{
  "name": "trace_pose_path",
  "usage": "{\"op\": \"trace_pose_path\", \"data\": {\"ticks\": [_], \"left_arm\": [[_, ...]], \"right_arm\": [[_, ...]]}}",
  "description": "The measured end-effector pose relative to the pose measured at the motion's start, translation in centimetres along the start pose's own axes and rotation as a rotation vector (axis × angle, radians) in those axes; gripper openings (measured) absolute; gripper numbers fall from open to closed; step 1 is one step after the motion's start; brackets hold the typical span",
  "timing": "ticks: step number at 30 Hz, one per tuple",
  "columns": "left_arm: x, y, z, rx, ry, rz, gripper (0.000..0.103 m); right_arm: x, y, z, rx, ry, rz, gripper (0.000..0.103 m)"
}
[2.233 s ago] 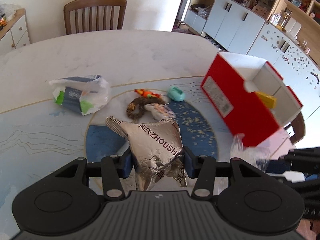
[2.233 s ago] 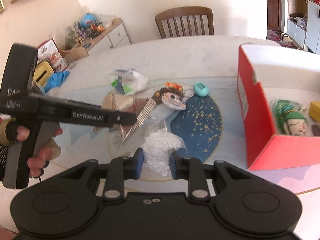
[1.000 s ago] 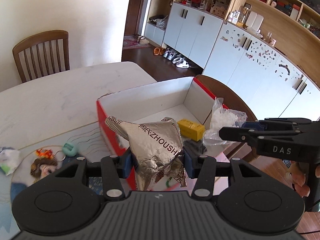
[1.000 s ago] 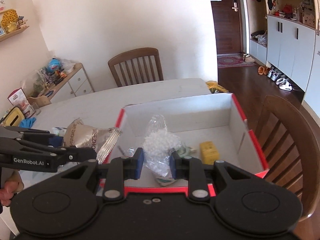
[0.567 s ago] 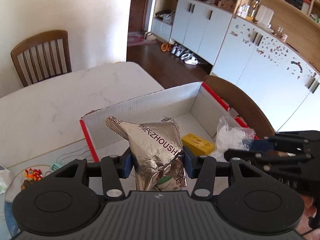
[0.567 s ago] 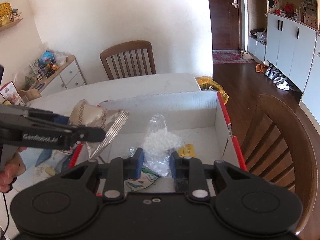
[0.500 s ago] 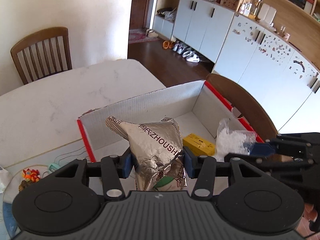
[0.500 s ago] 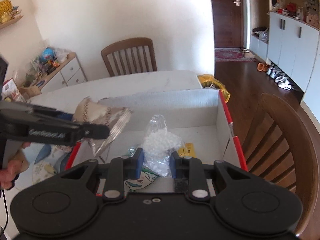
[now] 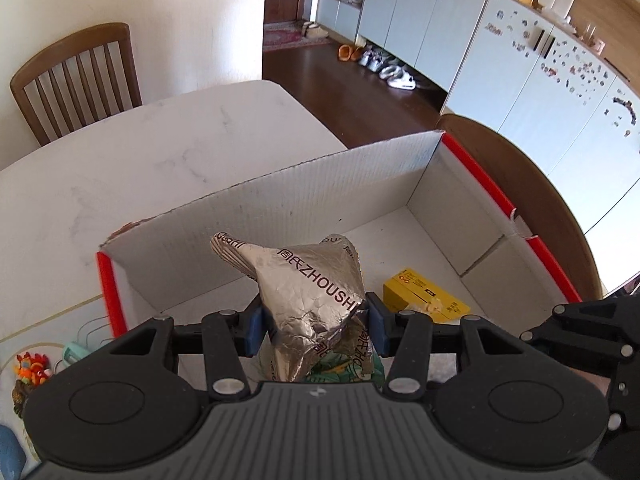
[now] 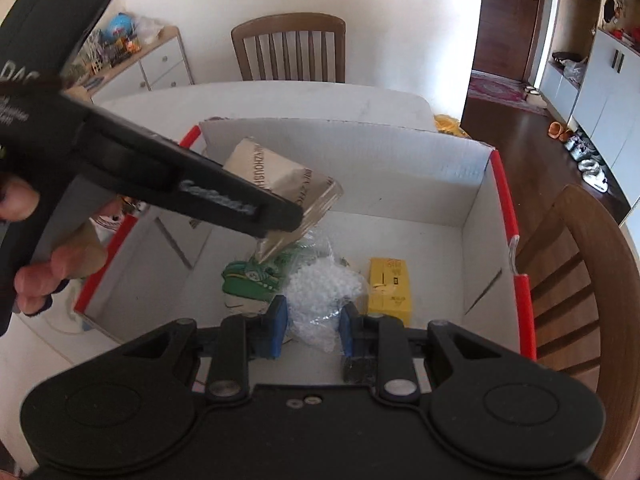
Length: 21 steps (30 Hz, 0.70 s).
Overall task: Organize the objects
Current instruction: 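Carry the silver packet and bubble-wrap bag into the shoebox with both tools, then open left tool releasing the silver packet while right tool releases the bubble-wrap bag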
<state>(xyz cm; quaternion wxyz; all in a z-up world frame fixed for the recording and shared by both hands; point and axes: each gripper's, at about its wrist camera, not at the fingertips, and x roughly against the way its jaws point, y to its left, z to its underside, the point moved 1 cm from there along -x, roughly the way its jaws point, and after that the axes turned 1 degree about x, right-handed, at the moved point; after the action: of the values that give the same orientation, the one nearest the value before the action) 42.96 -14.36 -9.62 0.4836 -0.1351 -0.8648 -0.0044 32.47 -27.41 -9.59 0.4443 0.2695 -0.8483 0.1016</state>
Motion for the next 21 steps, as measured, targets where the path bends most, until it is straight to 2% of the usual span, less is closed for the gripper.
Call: {"op": "trace_pose_path", "data": {"ticks": [10,21], "left_arm": [[-2.8,-0.7,0.1,-0.025,0.068,-0.011,0.050],[-4.9,-0.7,0.0,-0.017,0.142,-0.031,0.050]], "right_arm": [[-1.5,0.1,0.6,0.067,0.057,0.010,0.026],[-2.3,-0.4,0.6,0.045,0.075,0.007,0.028]]}}
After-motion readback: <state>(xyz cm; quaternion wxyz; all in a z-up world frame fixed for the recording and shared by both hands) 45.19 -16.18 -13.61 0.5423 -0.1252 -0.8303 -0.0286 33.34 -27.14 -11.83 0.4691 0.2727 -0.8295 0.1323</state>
